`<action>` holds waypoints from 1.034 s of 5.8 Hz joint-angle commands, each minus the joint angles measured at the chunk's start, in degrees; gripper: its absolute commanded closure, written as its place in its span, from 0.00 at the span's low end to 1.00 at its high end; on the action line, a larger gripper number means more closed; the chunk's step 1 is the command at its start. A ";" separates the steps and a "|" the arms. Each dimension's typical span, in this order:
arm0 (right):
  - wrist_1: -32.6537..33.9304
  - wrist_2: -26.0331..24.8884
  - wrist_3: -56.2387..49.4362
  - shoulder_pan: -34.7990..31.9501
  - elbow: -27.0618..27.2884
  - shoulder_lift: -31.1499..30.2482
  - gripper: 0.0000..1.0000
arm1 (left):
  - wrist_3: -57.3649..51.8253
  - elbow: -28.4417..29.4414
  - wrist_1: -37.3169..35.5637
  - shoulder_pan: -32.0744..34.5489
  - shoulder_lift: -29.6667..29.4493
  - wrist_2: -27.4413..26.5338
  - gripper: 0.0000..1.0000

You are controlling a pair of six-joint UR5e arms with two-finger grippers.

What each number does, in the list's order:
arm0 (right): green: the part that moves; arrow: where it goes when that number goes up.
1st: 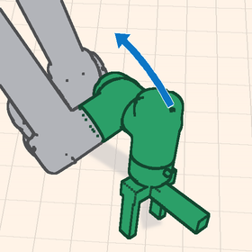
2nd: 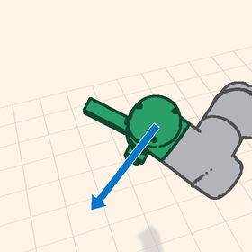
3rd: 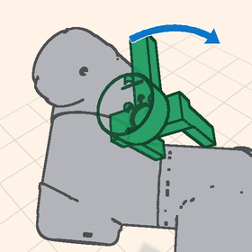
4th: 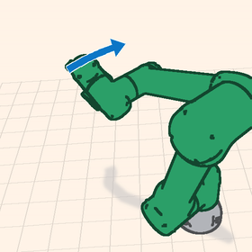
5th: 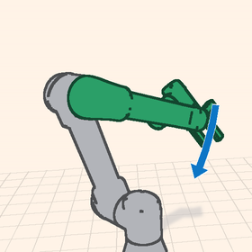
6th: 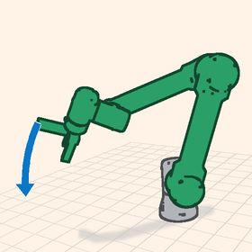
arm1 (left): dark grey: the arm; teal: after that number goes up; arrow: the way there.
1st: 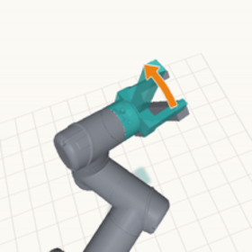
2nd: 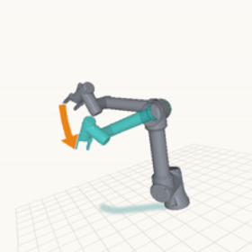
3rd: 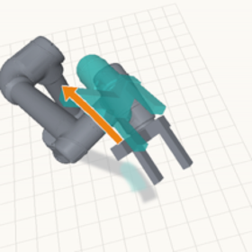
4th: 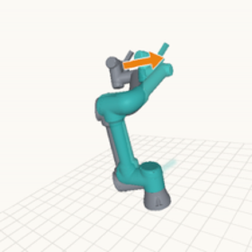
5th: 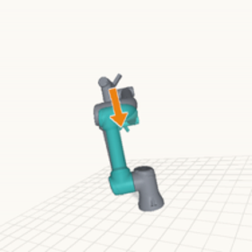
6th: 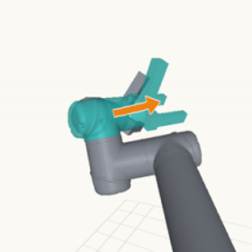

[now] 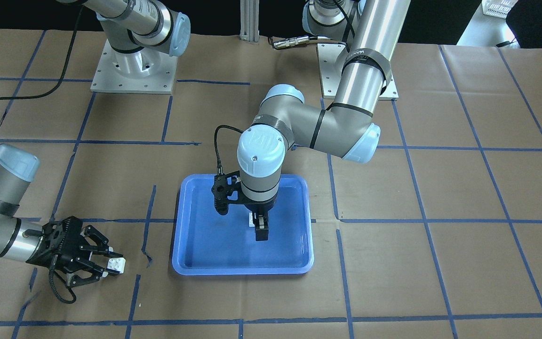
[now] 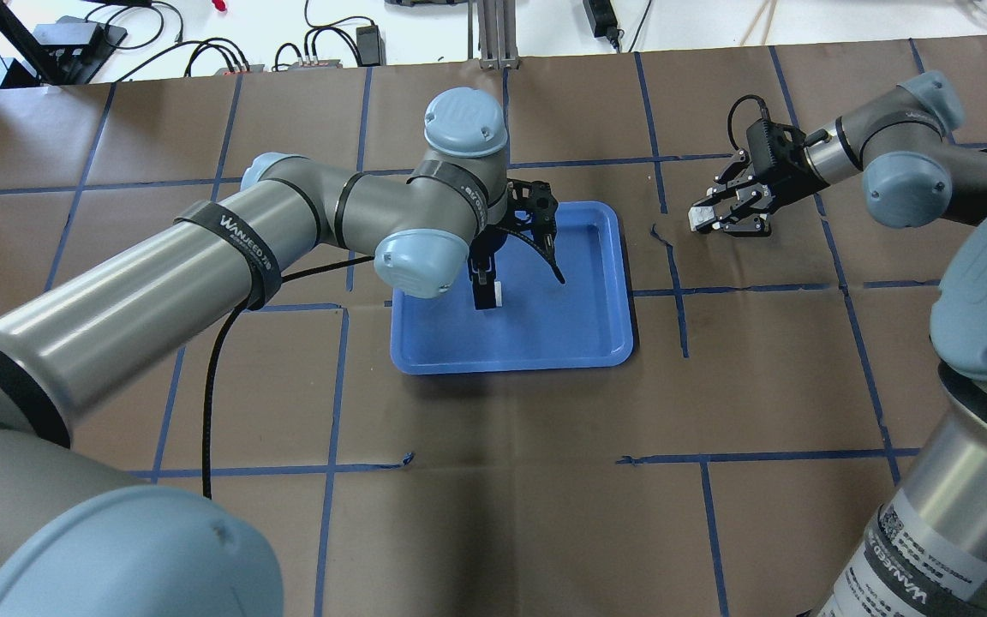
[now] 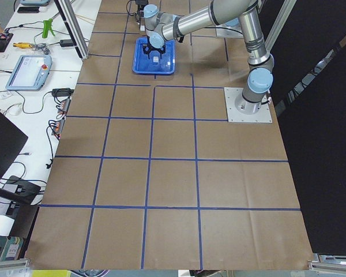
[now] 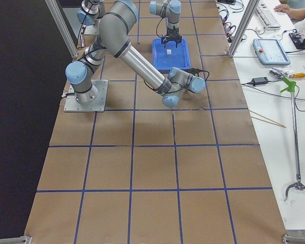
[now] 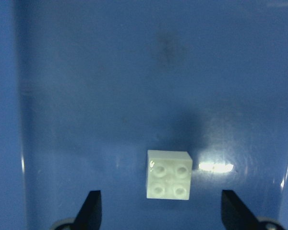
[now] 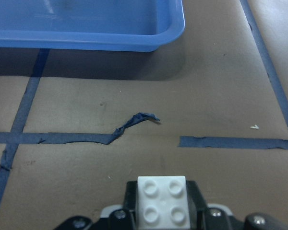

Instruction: Assemble white blocks and place on blue tray

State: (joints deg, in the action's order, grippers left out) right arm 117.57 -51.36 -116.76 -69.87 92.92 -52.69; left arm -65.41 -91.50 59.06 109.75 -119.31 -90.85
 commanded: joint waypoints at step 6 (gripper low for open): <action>1.47 1.00 15.63 -8.66 6.20 -13.49 0.75 | 53.22 2.47 29.28 -11.22 30.69 0.15 0.01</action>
State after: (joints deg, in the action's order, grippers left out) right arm 115.77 -50.50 -105.87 -75.16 97.10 -64.94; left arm -25.91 -88.63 88.53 98.89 -91.51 -90.58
